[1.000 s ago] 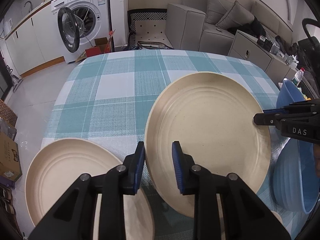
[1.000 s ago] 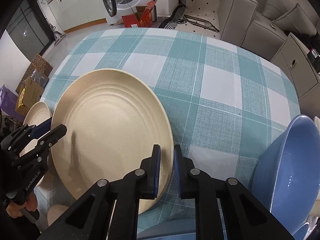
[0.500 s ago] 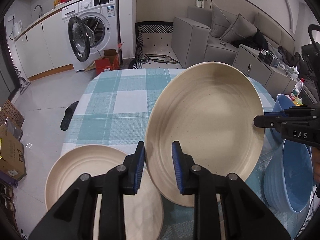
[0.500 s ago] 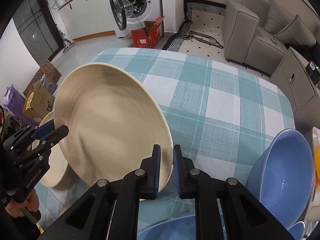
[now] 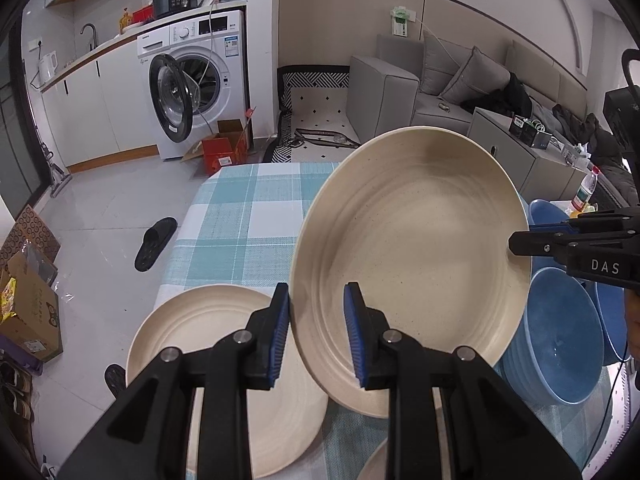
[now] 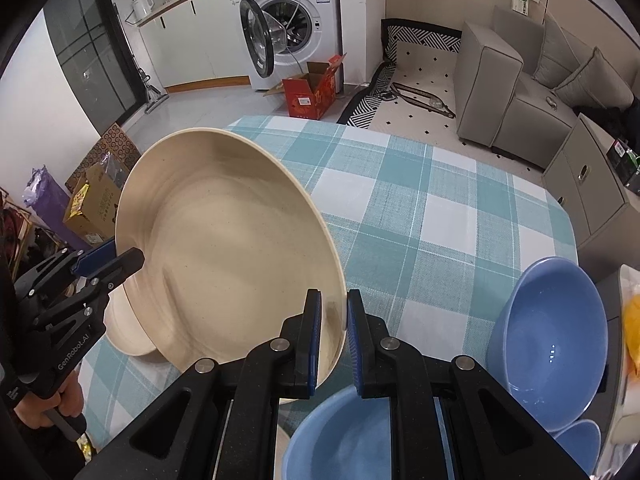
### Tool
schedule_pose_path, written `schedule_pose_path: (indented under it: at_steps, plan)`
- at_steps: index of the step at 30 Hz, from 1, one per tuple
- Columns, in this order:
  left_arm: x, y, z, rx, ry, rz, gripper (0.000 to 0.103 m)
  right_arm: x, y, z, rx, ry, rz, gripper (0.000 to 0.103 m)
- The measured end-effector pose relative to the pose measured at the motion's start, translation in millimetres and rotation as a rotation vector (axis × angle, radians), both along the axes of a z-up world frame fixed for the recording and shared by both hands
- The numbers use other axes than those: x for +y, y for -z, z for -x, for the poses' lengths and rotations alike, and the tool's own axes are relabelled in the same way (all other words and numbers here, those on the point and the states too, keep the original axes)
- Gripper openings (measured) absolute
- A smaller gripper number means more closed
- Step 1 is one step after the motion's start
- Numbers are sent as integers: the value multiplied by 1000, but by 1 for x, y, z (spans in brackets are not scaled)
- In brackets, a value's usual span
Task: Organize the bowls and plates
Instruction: 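Lift the cream plate with both grippers and carry it across the table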
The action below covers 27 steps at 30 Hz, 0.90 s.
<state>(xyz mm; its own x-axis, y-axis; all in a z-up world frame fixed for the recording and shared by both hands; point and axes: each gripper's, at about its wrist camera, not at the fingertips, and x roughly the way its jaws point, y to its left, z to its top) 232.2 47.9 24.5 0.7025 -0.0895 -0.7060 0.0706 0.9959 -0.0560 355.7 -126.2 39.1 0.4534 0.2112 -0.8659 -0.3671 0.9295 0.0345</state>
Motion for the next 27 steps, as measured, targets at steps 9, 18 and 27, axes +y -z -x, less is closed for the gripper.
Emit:
schedule_pose_path:
  at_steps: [9, 18, 27]
  plan:
    - [3, -9, 29, -14, -8, -3, 25, 1, -19, 37, -21, -35, -9, 13]
    - [3, -9, 59, -17, -11, -1, 25, 3, -27, 75, -37, -79, 2, 13]
    - [-2, -13, 82, -28, -15, -14, 25, 0, -25, 102, -49, -96, -3, 13]
